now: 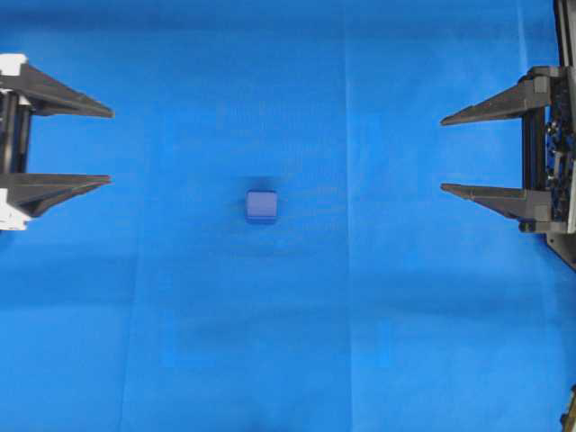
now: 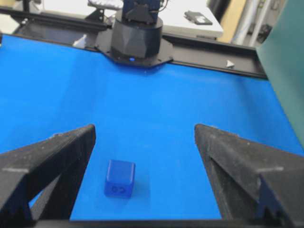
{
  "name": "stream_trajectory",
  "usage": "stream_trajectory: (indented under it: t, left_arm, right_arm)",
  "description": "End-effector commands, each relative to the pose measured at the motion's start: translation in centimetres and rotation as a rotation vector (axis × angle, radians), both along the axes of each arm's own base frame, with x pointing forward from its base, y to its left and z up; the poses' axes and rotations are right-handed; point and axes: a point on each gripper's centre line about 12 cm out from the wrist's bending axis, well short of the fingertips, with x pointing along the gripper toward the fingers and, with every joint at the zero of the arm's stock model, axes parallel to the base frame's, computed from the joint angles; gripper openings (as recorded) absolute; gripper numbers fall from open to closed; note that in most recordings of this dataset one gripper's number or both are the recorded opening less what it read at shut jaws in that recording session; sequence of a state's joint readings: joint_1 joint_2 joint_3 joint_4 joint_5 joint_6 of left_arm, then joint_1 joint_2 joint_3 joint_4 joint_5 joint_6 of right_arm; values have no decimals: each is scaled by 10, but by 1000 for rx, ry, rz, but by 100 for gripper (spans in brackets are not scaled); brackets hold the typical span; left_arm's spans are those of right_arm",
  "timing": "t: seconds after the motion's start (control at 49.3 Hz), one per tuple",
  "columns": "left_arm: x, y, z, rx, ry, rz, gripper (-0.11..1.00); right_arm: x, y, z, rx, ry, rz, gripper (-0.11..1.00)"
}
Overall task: Handover the blue block to the right arm after grasping it with the left arm, then place it in the designated position.
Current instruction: 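Open both grippers at their starting positions, then move the open left gripper over the dark-blue cube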
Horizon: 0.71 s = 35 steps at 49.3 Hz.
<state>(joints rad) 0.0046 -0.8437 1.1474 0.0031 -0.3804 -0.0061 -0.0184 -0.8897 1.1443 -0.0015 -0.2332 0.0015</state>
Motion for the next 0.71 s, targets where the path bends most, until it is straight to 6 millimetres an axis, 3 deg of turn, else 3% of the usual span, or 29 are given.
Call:
stream_trajectory:
  t: [0.0,0.507,0.69]
  left_arm:
    - [15,2,7,5,-14,7,93]
    - [113,7,8,5,20,19,93]
    - [136,8,13,16,19,21,93]
  right_arm:
    - [3,-1,11,2,-32,-4,97]
    - [3,-1,12,2,-35,-4,97]
    - [3,-1,12,2,-35,-4,97]
